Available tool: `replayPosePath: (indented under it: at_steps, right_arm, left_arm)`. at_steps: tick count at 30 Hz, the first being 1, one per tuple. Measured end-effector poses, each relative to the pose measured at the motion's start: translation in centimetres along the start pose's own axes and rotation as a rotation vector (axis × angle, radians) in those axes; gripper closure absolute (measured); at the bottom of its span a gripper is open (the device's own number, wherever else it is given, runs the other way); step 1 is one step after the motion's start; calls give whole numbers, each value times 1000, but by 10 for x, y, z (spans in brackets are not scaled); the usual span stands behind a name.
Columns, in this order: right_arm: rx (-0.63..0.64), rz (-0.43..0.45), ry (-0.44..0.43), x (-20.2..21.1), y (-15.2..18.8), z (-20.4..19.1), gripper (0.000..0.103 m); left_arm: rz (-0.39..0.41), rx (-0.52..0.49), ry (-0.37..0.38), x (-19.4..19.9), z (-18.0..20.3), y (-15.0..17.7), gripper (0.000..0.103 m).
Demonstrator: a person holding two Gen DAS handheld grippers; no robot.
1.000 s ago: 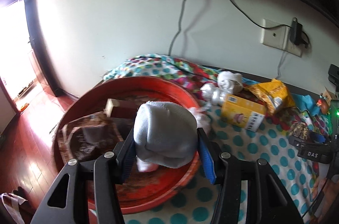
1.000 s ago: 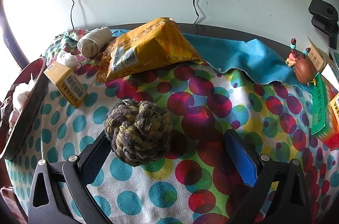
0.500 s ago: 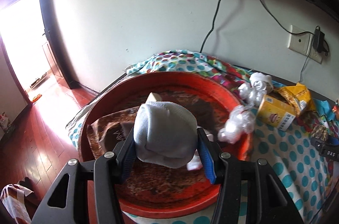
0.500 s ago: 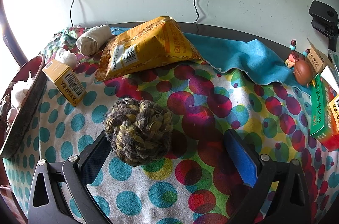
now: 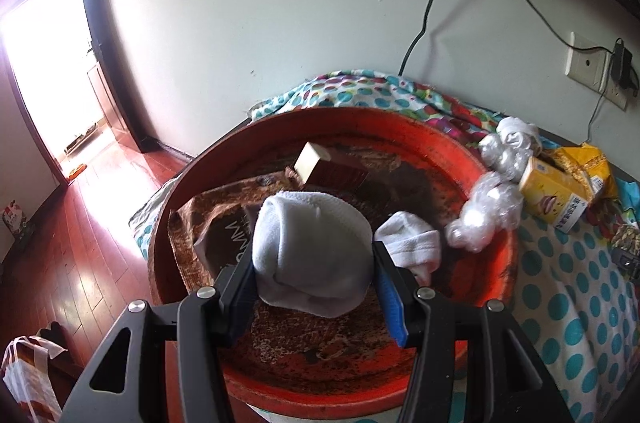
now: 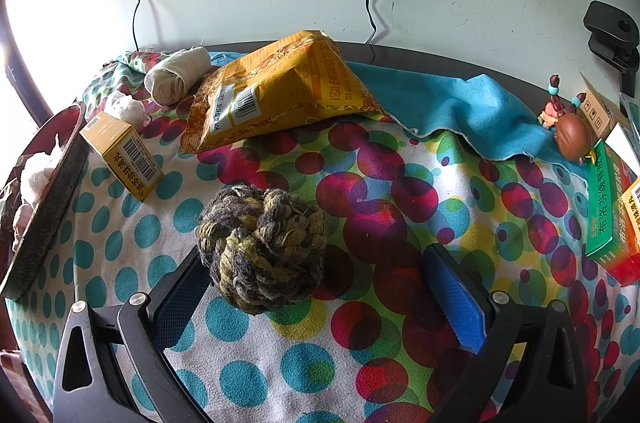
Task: Organize objects
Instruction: 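Carry the grey sock over the tray and open the left gripper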
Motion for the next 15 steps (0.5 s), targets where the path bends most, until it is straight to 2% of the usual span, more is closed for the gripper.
replayPosePath:
  at_steps: [7, 12, 15]
  right_arm:
    - [3, -2, 4, 0, 0, 0, 0]
    - [6, -3, 8, 0, 0, -2, 0]
    - [8, -4, 7, 0, 1, -3, 0]
  left_arm:
    - [-55, 40, -21, -21, -21, 20, 49]
    - [-50, 31, -38, -29, -22, 24, 49]
    - [-49, 25, -14, -35, -18, 21, 48]
Point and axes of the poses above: each gripper's, at about its wrist camera, not at the fingertips, and x roughly against the way its jaws point, z to its right, y to its underside, the point moved 3 cm from there along -x, roughly the way its jaws point, and after that the axes turned 3 degrees about y, right-handed, at the moved point
